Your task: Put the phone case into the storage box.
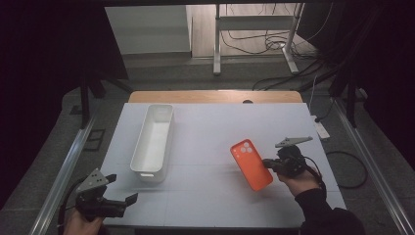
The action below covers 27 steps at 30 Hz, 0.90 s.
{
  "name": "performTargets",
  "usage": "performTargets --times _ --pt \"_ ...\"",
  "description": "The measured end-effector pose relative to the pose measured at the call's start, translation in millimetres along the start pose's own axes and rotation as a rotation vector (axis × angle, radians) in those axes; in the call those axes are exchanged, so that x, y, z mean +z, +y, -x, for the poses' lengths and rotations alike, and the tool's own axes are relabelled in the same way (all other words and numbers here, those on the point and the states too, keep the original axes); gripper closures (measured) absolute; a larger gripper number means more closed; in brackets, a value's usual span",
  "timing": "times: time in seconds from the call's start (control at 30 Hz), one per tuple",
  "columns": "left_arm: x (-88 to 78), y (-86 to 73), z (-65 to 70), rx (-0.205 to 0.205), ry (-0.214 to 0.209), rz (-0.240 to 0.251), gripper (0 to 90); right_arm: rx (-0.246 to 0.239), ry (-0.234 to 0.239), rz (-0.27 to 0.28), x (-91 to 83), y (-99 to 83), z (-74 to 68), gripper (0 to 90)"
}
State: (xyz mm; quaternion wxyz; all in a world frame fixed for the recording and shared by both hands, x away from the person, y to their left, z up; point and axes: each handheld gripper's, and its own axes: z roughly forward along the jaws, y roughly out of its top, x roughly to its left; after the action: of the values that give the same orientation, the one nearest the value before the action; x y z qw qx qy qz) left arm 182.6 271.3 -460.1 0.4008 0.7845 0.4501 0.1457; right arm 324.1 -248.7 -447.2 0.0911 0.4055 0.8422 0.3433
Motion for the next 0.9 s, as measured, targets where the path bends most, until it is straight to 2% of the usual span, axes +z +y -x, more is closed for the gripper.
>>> performTargets --times 0.1,0.37,0.9 --pt "2.1 3.6 1.0 -0.003 -0.02 0.007 0.0 0.002 -0.001 0.016 -2.9 1.5 -0.8 88.7" --pt "11.2 18.0 5.9 0.023 -0.074 0.019 0.0 -0.008 -0.003 0.053 -9.6 5.5 -2.6 88.7" --pt "34.5 50.0 14.9 0.061 -0.14 0.023 0.0 -0.005 0.016 0.113 -17.0 9.8 -7.6 88.7"
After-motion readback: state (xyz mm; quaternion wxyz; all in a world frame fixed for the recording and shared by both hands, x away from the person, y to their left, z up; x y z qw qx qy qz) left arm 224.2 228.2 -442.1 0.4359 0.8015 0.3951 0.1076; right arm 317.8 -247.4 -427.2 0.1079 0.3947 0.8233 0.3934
